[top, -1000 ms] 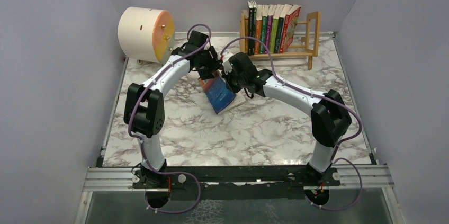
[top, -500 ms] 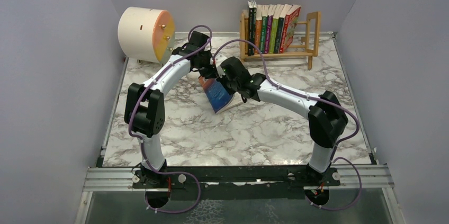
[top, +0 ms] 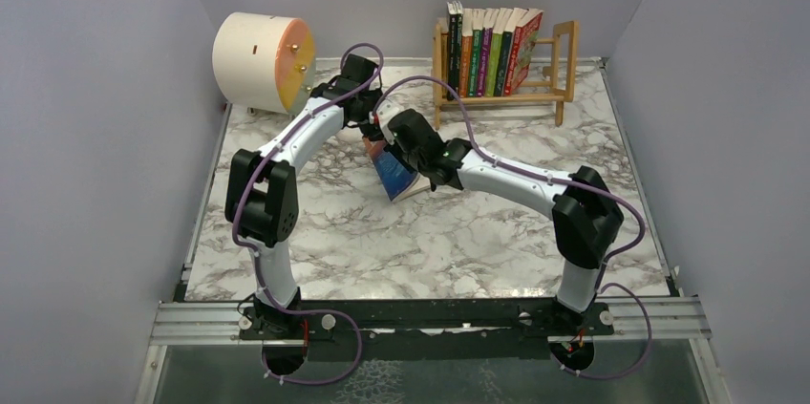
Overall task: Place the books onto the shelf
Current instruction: Pick up the book from the center of the board.
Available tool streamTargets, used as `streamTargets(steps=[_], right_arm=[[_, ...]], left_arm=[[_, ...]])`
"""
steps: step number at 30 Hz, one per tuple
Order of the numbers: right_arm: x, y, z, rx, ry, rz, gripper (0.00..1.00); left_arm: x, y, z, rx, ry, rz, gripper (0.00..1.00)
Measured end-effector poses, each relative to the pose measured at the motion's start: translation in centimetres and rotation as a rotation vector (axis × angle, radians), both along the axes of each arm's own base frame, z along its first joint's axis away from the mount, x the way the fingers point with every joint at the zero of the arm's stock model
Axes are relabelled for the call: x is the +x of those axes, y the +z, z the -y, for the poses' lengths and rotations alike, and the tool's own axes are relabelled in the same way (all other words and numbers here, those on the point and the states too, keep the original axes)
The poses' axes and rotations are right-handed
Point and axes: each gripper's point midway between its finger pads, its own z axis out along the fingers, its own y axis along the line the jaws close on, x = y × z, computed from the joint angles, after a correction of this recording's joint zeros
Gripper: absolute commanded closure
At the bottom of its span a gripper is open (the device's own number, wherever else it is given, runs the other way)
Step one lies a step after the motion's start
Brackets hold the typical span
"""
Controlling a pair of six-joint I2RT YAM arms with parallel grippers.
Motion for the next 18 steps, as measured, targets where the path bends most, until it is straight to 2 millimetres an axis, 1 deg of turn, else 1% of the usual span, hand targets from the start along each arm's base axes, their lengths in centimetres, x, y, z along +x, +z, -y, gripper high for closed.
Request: streamTargets(steps=[3,6,8,9,10,18], right_arm=[[0.1,0.2,-0.3,-0.005,0.005,0.014,0.99],[0.2,0.4,-0.5,-0.010,0.009,0.023,0.99],[0.3,0.4,-0.6,-0.017,0.010,0.022,0.99],[0.3,0.4,-0.6,-0.020,0.012,0.022,0.99],[0.4,0.3,-0.6,-0.022,0.013,0.022,0.99],[0.3,0.3,-0.8,-0.036,0.021,0.023,0.99]], left_arm=[[-0.1,-0.3,0.0,0.005,-0.003,-0.010,0.77],[-0.1,-0.8,-0.1,0.008,-0.004,-0.021,0.81],[-0.1,-1.0,-0.1,0.008,-0.004,-0.026,0.89],[-0.1,-1.0,-0.1,0.007,-0.004,-0.028,0.95],[-0.1,-1.1,-0.1,0.006,-0.003,-0.029,1.00],[-0.1,-1.1,0.0,0.001,0.000,-0.038,1.00]])
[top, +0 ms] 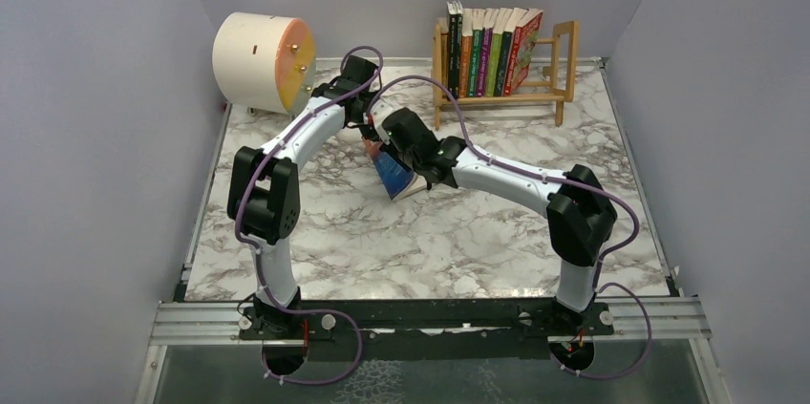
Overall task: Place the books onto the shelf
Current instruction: Pick up the book from the center of the board.
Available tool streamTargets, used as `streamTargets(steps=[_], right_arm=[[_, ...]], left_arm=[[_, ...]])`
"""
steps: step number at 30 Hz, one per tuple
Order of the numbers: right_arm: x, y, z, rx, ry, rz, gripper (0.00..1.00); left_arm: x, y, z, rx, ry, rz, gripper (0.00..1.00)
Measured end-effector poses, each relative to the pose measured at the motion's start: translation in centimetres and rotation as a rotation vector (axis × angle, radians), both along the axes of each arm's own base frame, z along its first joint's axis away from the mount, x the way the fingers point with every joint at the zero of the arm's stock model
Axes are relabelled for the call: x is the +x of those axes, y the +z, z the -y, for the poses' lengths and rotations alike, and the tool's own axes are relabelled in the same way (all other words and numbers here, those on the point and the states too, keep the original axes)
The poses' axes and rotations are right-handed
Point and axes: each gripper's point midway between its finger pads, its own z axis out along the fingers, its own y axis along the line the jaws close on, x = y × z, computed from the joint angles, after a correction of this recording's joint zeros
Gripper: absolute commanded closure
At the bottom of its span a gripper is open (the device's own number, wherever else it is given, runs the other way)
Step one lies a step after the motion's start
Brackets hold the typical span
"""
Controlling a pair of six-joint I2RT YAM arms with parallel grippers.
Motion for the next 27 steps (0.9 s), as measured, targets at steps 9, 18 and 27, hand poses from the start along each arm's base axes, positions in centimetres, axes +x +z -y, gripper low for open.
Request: streamTargets(steps=[9,18,27], right_arm=[[0.0,0.3,-0.5,0.049,-0.016,-0.025,0.76],[0.3,6.6,2.0,0.337,-0.041,0.010,0.60],[-1.9,6.6,4.6,0.518,-0.036,0.005,0.50]], left_arm=[[0.3,0.2,0.1,-0.035,0.003,-0.023,1.00],[0.8,0.5,0.0,-0.160,0.026,-0.098,1.00],[2.0,1.3,0.0,-0.298,0.071,-0.164,1.00]])
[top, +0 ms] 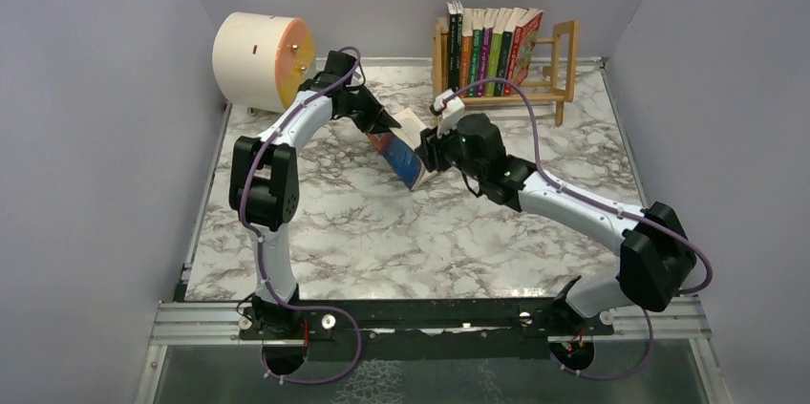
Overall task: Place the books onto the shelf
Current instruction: Pick up the book from the center of the board.
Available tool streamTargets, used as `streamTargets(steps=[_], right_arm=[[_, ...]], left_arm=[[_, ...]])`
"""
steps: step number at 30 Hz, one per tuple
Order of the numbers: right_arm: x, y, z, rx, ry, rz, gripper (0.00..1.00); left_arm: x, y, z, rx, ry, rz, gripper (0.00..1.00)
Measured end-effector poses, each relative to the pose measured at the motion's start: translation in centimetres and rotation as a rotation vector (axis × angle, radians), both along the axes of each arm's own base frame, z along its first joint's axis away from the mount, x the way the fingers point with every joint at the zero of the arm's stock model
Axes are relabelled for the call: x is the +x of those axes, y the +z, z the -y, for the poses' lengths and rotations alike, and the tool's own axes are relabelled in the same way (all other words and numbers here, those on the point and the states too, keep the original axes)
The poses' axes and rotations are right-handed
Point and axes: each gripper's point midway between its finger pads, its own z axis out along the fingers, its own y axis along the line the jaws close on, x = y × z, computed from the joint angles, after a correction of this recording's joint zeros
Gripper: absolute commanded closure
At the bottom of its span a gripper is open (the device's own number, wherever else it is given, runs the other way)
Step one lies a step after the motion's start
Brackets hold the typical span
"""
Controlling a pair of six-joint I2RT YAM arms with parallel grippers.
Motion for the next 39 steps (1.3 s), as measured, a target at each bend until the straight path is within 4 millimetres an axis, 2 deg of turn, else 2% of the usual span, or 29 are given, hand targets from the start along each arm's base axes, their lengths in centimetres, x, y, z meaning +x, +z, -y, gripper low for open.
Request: streamTargets(steps=[1,4,7,11,16,21,27,33,39], right_arm=[[-0.5,-0.8,0.1,0.011,0.007,-0.009,0.43],[-2.1,-3.6,0.7,0.029,0.023,-0.048,0.40],[-3.3,-5.5,1.4,0.049,0.028,-0.066,0.36],[-4.2,-5.8,1.9,0.092,0.035,-0.039,0.36],[-4.0,-5.2,1.7,0.146,0.035,0.006,0.36],[-3.1,-5.7,1.2,0.179,0.028,0.035,0.36],[-0.8,-8.3,1.6,0.188,-0.014,0.025,0.36],[1.0,-9.8,2.0,0.208,-0.034,0.026,0.36],[1.6,-11.6,0.5,0.228,0.018,0.004,0.36]], left_arm=[[0.1,0.0,0.1,-0.011,0.003,-0.005,1.00],[0.3,0.0,0.4,-0.044,0.008,-0.022,1.00],[0.5,0.1,0.5,-0.070,0.013,-0.037,1.00],[0.7,0.3,0.4,-0.092,0.023,-0.050,1.00],[0.7,0.5,0.3,-0.111,0.026,-0.059,1.00],[0.9,0.6,0.3,-0.123,0.028,-0.060,1.00],[1.0,0.6,0.2,-0.139,0.028,-0.065,1.00],[0.9,0.7,0.0,-0.154,0.026,-0.071,1.00],[1.0,0.7,-0.2,-0.174,0.024,-0.073,1.00]])
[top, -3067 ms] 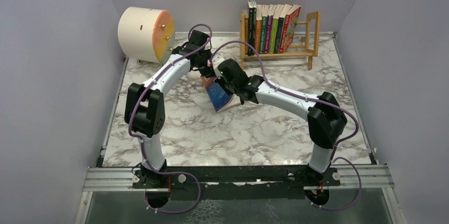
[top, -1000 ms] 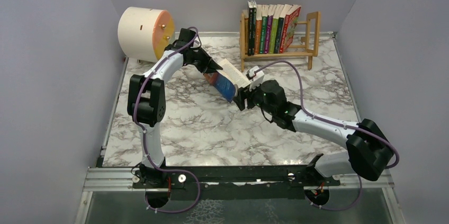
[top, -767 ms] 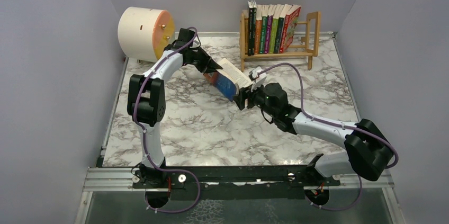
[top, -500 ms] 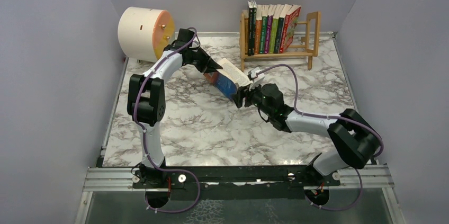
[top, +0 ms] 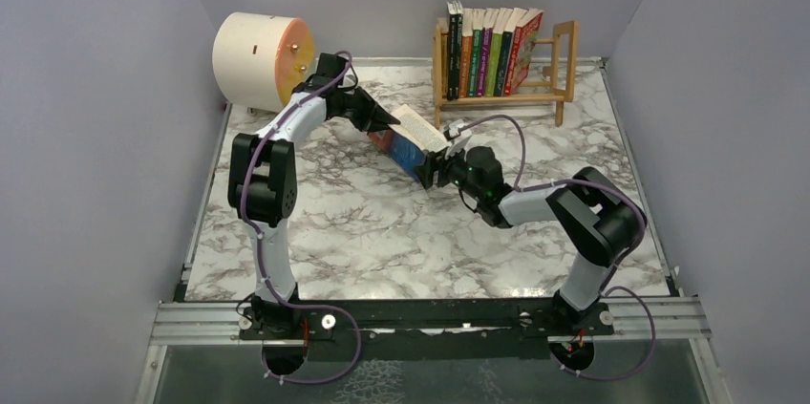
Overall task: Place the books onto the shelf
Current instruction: Pick up the book from the center of the board.
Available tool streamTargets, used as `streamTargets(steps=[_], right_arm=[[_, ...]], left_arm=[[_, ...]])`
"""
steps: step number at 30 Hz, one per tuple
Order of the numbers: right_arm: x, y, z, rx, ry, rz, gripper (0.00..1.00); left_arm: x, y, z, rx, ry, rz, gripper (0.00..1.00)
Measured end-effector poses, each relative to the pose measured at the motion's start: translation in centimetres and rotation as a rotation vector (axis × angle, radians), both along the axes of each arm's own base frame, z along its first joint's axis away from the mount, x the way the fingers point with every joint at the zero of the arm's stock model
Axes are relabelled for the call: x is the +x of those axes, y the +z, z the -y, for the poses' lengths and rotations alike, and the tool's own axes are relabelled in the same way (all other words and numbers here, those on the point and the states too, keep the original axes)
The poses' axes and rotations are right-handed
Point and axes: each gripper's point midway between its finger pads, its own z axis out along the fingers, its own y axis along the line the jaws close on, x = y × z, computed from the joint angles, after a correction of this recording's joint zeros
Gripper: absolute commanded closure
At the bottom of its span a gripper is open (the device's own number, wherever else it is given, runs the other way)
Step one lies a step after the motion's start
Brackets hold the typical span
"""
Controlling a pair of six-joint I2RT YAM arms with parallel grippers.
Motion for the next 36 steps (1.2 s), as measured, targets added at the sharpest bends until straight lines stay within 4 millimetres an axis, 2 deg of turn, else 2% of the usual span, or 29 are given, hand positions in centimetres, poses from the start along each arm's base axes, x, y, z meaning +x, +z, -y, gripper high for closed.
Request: streamTargets(steps=[6,9,12,20,21,23,25,29,33,36], right_arm=[[0.9,-0.3,-1.6,0.029,0.037,0.012,0.38],[1.5,-0.2,-2.2,0.042,0.038,0.021,0.46],[1.8,-0.4,-2.4,0.055,0.036,0.020,0.55],[2.0,-1.9,-2.6,0.068,0.030,0.002,0.60],[2.0,-2.1,-2.6,0.067,0.029,-0.001,0.63],[2.1,-2.2,-2.7,0.072,0.029,0.002,0.83],[2.1,-2.0,-2.7,0.079,0.029,0.009,0.98],[2.3,-2.0,-2.6,0.087,0.017,0.013,0.99],[2.4,-1.9,-2.6,0.068,0.012,-0.001,0.99],[3.0,-1.1,-2.7,0.023,0.004,-0.028,0.99]], left_arm=[[-0.1,-0.1,-0.1,-0.025,-0.001,-0.009,1.00],[-0.2,-0.2,-0.2,-0.044,0.000,-0.018,1.00],[-0.2,-0.2,-0.2,-0.060,0.001,-0.023,1.00],[0.0,-0.2,-0.4,-0.089,0.013,-0.033,1.00],[0.0,-0.1,-0.4,-0.094,0.015,-0.035,1.00],[0.1,-0.1,-0.5,-0.100,0.018,-0.036,1.00],[0.1,-0.1,-0.5,-0.106,0.021,-0.038,1.00],[0.2,0.2,-0.5,-0.127,0.022,-0.042,1.00],[0.3,0.2,-0.6,-0.134,0.024,-0.038,0.94],[0.7,0.6,-1.4,-0.144,0.030,-0.026,0.91]])
